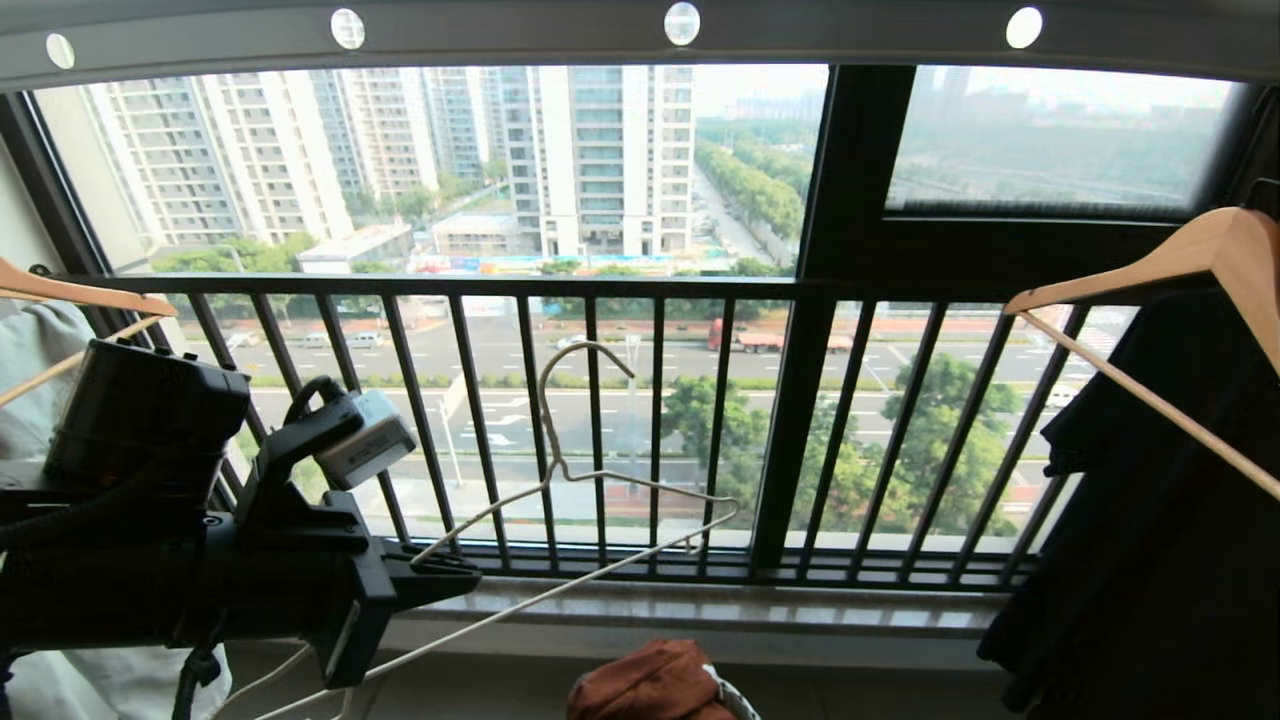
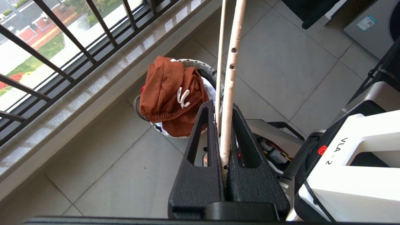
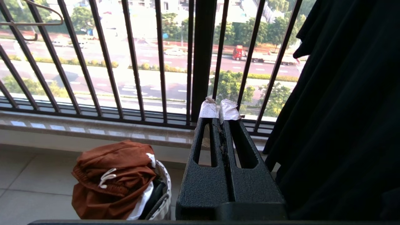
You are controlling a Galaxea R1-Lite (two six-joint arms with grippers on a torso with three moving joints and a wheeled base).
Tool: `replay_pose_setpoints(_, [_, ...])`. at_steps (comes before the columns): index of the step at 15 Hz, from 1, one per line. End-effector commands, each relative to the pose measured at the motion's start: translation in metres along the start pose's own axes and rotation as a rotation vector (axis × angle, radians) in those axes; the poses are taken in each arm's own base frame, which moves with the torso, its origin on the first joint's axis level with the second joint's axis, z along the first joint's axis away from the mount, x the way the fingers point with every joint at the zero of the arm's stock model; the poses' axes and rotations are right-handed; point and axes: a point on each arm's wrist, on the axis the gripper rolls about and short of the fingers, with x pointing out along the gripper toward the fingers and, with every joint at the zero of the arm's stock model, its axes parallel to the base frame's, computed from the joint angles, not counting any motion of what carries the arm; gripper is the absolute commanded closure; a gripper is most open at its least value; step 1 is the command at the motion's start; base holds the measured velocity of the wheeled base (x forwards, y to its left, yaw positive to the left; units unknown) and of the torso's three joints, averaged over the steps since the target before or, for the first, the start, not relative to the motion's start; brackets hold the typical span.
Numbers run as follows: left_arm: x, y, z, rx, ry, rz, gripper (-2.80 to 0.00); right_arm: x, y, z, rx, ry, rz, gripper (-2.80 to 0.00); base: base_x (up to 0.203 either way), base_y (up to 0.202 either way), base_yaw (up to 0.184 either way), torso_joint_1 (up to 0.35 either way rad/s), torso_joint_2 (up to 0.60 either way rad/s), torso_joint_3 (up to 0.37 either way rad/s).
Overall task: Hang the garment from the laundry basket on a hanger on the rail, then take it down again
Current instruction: Pick up clothes from the basket
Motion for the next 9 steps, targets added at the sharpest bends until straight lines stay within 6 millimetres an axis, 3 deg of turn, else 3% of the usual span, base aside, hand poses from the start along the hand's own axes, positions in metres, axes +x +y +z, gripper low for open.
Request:
replay_pose_setpoints(1, [-0.0008, -0.0004, 0.0002, 0.002, -0.003, -0.001, 0.0, 0.0001, 0.0, 0.0, 0.0, 0.002, 0.001, 0.0, 0.0, 0.0, 0.0, -0.12, 0.3, 0.158])
replay_pose_setpoints(9, [-0.0062, -0.0027, 0.0021, 0.011, -0.022, 0.004, 0.0, 0.0001, 0.0, 0.0, 0.0, 0.001, 0.0, 0.0, 0.0, 0.0, 0.0, -0.144, 0.31, 0.166])
